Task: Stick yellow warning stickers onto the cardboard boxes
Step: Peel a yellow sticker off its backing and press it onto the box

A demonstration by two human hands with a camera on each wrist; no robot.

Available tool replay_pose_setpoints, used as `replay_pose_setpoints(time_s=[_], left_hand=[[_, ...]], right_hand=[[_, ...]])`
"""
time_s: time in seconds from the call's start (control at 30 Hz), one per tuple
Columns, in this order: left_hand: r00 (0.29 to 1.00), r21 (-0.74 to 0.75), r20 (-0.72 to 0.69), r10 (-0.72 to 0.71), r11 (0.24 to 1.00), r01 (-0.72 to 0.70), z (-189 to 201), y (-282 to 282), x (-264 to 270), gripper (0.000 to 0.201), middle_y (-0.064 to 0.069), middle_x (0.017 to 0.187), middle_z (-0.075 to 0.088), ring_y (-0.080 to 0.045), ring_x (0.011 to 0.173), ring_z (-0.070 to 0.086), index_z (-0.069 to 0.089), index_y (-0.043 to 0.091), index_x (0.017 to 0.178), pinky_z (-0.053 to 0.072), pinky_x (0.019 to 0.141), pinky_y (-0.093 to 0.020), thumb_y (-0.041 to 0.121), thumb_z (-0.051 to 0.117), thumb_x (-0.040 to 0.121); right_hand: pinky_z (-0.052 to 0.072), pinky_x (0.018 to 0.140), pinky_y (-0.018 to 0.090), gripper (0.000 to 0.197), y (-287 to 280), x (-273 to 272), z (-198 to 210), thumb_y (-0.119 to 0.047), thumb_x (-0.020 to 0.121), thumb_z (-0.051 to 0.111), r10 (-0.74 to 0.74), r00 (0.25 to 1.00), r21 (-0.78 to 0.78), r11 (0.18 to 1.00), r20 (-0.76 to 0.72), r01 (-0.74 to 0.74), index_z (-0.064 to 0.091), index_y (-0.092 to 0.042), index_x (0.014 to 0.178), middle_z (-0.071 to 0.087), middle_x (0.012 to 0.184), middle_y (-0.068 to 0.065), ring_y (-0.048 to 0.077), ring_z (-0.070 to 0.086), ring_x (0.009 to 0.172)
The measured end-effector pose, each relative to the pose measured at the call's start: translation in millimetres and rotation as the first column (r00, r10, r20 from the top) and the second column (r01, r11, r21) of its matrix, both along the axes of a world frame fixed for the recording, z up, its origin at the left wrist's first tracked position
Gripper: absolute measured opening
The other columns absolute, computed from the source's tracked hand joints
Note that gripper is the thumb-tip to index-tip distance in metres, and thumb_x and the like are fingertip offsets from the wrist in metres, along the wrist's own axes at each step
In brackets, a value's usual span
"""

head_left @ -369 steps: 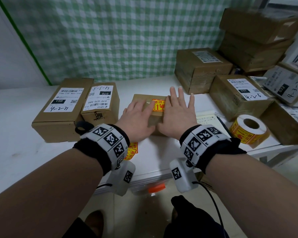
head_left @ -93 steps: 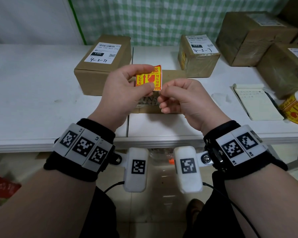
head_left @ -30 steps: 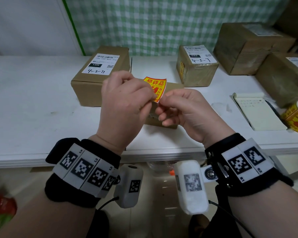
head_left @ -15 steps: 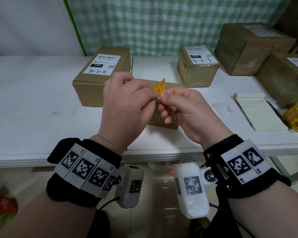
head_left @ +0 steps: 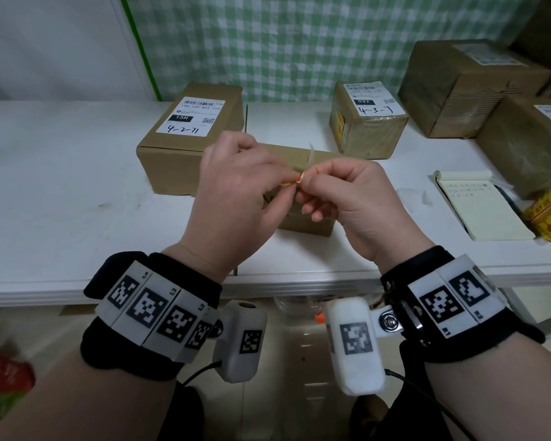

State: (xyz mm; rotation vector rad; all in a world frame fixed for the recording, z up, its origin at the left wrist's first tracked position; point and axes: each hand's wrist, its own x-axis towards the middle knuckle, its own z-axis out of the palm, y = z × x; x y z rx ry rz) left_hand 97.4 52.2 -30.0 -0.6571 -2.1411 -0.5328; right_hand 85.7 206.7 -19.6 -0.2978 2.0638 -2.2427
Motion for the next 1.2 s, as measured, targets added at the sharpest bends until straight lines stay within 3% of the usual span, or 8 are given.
replay_pose_setpoints(time_s=[0.17, 0.3, 0.4, 0.57, 0.7, 0.9, 1.2], left_hand=[[1.000, 0.015, -0.005, -0.011, 1.000, 0.011, -1, -1, -1, 0.006, 0.004, 0.079, 0.071, -0.032, 0.079, 0.057, 0.074, 0.015, 0.078, 0.045, 0.073, -0.048, 0.016, 0.068, 0.079], [0.997, 0.034, -0.078, -0.011, 0.999, 0.014, -1, 0, 0, 0.007, -0.002, 0.070, 0.069, -0.031, 0.072, 0.056, 0.070, 0.007, 0.071, 0.045, 0.069, -0.041, 0.001, 0.066, 0.072], [0.996, 0.007, -0.086, -0.032, 0.999, 0.033, 0, 0, 1, 0.009, -0.006, 0.071, 0.070, -0.031, 0.068, 0.058, 0.067, 0.004, 0.070, 0.040, 0.073, -0.033, -0.005, 0.066, 0.069], [1.000, 0.069, 0.024, -0.014, 0.998, 0.013, -1, -1, 2, 0.011, -0.008, 0.084, 0.071, -0.026, 0.079, 0.066, 0.068, 0.005, 0.080, 0.049, 0.069, -0.035, -0.002, 0.063, 0.073], [0.995, 0.060, 0.067, -0.078, 0.995, 0.074, -1, 2, 2, 0.021, -0.004, 0.097, 0.072, -0.016, 0.092, 0.062, 0.071, 0.009, 0.095, 0.049, 0.081, -0.027, 0.002, 0.068, 0.076], [0.996, 0.135, 0.020, -0.083, 0.988, 0.079, -3, -1, 0, 0.012, -0.007, 0.100, 0.072, -0.014, 0.094, 0.064, 0.072, 0.004, 0.080, 0.051, 0.084, -0.028, -0.003, 0.066, 0.073], [0.995, 0.148, 0.009, -0.099, 0.984, 0.096, -2, 1, 1, 0.010, -0.006, 0.099, 0.072, -0.014, 0.094, 0.064, 0.072, 0.004, 0.076, 0.050, 0.085, -0.024, -0.003, 0.065, 0.073]], right_hand=[[0.043, 0.041, 0.019, 0.023, -1, 2, 2, 0.005, 0.083, 0.056, 0.019, 0.999, 0.007, 1.000, 0.028, -0.020, 0.063, -0.006, 0.064, 0.060, 0.053, 0.005, 0.012, 0.053, 0.043], [0.044, 0.041, 0.019, 0.021, -1, 3, 6, -0.007, 0.089, 0.055, 0.026, 0.997, -0.020, 0.999, 0.077, -0.024, 0.061, -0.005, 0.069, 0.059, 0.054, 0.006, 0.012, 0.052, 0.044], [0.044, 0.040, 0.018, 0.019, 1, 0, 7, -0.009, 0.089, 0.056, -0.027, 0.997, -0.028, 0.999, 0.074, 0.029, 0.060, -0.004, 0.071, 0.058, 0.055, 0.005, 0.010, 0.051, 0.042], [0.042, 0.039, 0.017, 0.016, 2, -1, 6, -0.003, 0.087, 0.057, -0.048, 0.996, -0.009, 0.999, 0.077, 0.049, 0.059, -0.005, 0.072, 0.060, 0.055, 0.004, 0.008, 0.051, 0.042], [0.040, 0.039, 0.016, 0.012, 1, 1, 5, -0.002, 0.087, 0.058, 0.007, 0.997, 0.023, 1.000, 0.075, -0.009, 0.061, -0.004, 0.075, 0.061, 0.062, 0.008, 0.008, 0.051, 0.044], [0.043, 0.040, 0.016, 0.009, 7, -1, 9, -0.002, 0.086, 0.059, -0.013, 0.996, -0.012, 1.000, 0.090, 0.015, 0.063, -0.004, 0.078, 0.063, 0.060, 0.004, 0.008, 0.052, 0.044], [0.042, 0.039, 0.017, 0.017, 5, 0, 9, -0.001, 0.086, 0.056, -0.016, 0.995, -0.009, 1.000, 0.099, 0.017, 0.061, -0.006, 0.070, 0.061, 0.055, 0.003, 0.009, 0.052, 0.043]])
